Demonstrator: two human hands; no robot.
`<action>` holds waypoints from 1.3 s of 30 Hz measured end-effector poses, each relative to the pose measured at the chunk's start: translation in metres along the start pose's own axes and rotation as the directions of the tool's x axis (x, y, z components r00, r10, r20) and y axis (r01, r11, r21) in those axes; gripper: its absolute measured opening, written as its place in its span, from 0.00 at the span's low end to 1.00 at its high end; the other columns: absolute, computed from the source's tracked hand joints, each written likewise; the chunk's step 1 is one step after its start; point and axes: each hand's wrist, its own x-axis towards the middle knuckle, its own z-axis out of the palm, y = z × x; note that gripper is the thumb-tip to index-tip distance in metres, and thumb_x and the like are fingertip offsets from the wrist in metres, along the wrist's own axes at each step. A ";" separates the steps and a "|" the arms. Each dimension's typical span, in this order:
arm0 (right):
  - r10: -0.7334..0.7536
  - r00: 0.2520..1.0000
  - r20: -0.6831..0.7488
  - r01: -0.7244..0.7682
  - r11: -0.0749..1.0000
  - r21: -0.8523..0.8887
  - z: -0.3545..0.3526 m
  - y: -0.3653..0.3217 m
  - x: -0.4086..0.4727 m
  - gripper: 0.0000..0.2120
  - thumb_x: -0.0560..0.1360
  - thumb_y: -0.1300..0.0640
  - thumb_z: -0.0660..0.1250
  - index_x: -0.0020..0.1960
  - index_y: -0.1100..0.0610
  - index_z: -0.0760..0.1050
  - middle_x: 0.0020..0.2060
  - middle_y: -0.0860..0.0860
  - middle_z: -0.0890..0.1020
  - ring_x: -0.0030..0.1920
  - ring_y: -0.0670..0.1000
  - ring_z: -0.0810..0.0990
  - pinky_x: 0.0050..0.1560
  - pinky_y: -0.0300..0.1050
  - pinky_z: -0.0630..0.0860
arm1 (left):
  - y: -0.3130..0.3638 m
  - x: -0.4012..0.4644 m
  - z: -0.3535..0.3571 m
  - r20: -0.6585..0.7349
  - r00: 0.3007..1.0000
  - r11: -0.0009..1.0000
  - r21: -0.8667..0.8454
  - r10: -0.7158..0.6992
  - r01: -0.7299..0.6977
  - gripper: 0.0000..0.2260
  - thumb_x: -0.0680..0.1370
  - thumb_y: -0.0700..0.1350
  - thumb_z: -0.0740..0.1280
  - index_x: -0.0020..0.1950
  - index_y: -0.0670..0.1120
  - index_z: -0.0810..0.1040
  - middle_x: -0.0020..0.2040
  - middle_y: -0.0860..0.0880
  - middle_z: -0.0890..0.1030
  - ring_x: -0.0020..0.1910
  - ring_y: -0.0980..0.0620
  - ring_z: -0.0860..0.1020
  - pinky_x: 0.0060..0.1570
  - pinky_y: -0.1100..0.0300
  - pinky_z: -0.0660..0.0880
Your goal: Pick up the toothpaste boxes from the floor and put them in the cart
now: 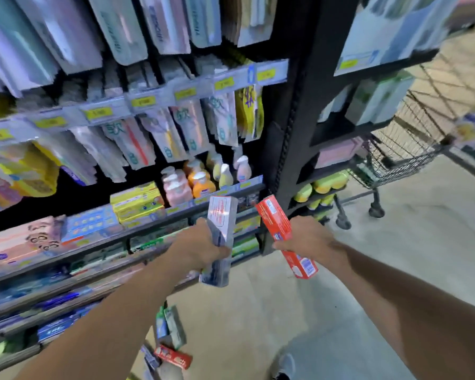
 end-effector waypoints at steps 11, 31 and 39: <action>0.174 0.985 -0.012 -0.171 0.978 0.123 -0.061 0.143 0.061 0.31 0.67 0.35 0.73 0.59 0.56 0.75 0.49 0.54 0.82 0.42 0.53 0.83 0.48 0.49 0.82 | 0.170 0.105 0.043 0.104 0.978 0.970 0.145 0.182 -0.196 0.31 0.69 0.61 0.74 0.58 0.43 0.63 0.52 0.45 0.76 0.44 0.45 0.78 0.35 0.57 0.72; 0.616 0.784 -0.076 -0.572 0.765 0.295 -0.177 0.329 0.140 0.26 0.69 0.38 0.73 0.55 0.57 0.76 0.42 0.52 0.80 0.37 0.50 0.79 0.36 0.42 0.75 | 0.434 0.276 0.094 0.402 0.805 0.819 0.195 0.435 -0.540 0.38 0.69 0.58 0.75 0.69 0.42 0.61 0.61 0.45 0.77 0.56 0.44 0.79 0.52 0.50 0.80; 0.643 0.763 -0.068 -0.585 0.731 0.352 -0.222 0.449 0.167 0.26 0.68 0.38 0.74 0.56 0.56 0.76 0.41 0.51 0.80 0.39 0.50 0.80 0.41 0.44 0.79 | 0.555 0.318 0.146 0.448 0.787 0.844 0.122 0.424 -0.523 0.31 0.67 0.56 0.75 0.62 0.48 0.63 0.54 0.47 0.77 0.41 0.46 0.83 0.28 0.52 0.82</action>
